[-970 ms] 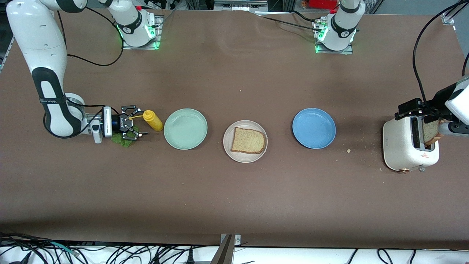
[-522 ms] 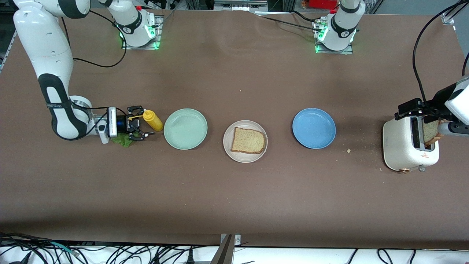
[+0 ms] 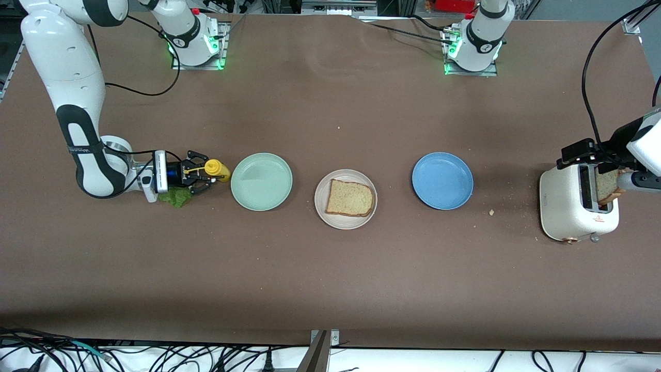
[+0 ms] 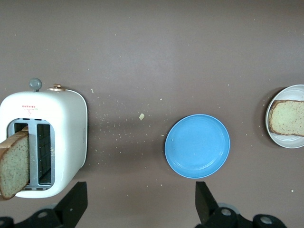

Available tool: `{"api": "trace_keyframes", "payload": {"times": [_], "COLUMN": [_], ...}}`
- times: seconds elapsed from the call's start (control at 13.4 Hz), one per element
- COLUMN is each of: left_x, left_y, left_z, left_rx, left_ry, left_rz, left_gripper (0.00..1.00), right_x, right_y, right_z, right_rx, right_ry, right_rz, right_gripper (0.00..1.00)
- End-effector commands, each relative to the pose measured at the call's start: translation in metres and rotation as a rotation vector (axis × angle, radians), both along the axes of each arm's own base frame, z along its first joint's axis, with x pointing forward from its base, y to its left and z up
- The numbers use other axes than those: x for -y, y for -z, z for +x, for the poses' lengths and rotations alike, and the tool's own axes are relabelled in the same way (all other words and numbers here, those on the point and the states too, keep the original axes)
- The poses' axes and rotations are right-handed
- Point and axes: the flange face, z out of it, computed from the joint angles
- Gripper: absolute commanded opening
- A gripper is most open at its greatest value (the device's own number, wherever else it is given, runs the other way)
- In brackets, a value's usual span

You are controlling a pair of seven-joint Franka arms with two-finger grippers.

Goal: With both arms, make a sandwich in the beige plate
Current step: 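Lift the mustard bottle and carry it toward the beige plate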

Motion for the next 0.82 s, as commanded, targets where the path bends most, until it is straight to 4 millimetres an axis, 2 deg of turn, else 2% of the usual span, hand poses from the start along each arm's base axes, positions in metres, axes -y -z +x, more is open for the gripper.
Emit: {"api": "trace_keyframes", "payload": {"times": [0.0,0.22,0.37,0.6,0.75], "left_x": [0.001,0.001,0.003,0.004,0.004], "left_y": [-0.003,-0.004,-0.004,-0.003,-0.003], "left_z": [-0.003,-0.003,-0.003,-0.003,-0.003], "left_rx": [-0.005,-0.003,-0.003,-0.004,-0.004], "left_ry": [0.021,0.021,0.024,0.026,0.026], "left_rz": [0.042,0.043,0.043,0.042,0.042], "left_gripper": [1.00,1.00,1.00,1.00,1.00], "right_x": [0.003,0.006,0.001,-0.024,-0.064], "right_y": [-0.017,-0.042,-0.079,-0.118,-0.143], "right_z": [0.021,0.047,0.066,0.093,0.113], "right_rx": [-0.042,-0.118,-0.173,-0.250,-0.251], "right_ry": [-0.005,-0.048,-0.080,-0.119,-0.128], "right_rz": [-0.002,-0.086,-0.173,-0.317,-0.390], "right_gripper": [0.00,0.00,0.00,0.00,0.00]}}
